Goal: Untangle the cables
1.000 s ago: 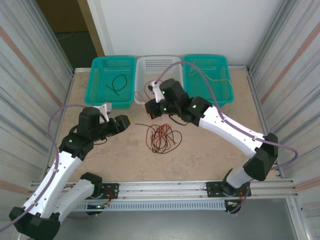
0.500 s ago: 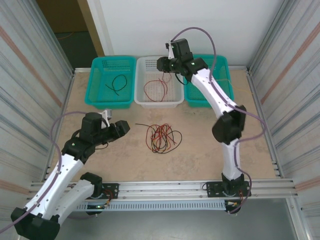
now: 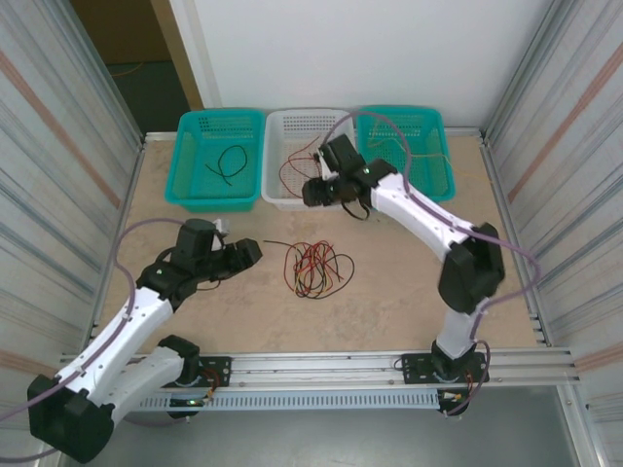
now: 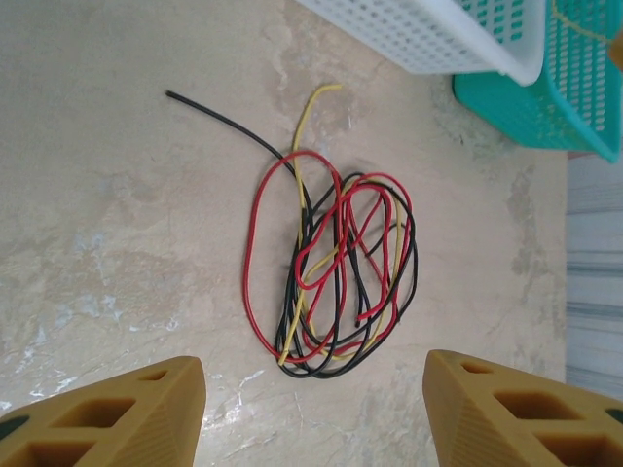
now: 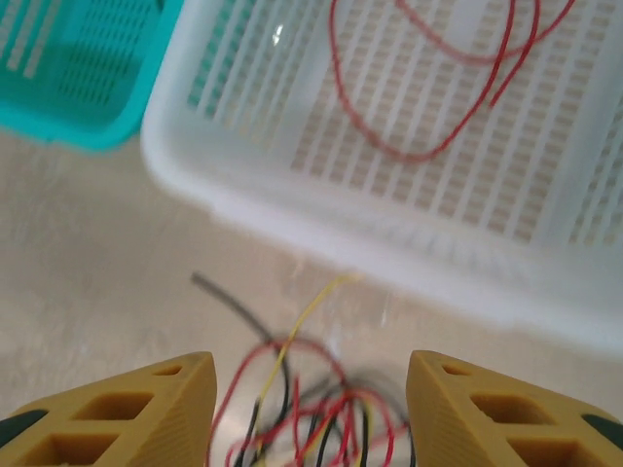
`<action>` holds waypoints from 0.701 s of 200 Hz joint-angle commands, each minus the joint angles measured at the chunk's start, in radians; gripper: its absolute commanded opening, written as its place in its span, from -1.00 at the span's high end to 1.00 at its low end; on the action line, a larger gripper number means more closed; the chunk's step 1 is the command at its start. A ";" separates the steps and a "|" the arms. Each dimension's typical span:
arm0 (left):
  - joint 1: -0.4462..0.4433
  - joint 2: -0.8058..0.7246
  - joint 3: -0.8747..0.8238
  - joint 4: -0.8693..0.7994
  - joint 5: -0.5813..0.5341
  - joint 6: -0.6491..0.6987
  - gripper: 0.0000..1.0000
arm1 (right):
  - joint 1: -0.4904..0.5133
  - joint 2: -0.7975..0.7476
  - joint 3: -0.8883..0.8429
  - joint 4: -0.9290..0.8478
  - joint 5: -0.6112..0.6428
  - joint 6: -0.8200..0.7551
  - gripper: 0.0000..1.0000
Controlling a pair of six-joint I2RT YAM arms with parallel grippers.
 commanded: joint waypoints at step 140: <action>-0.053 -0.033 0.051 -0.058 -0.106 0.037 -0.07 | 0.141 -0.002 -0.369 0.110 0.103 0.288 0.20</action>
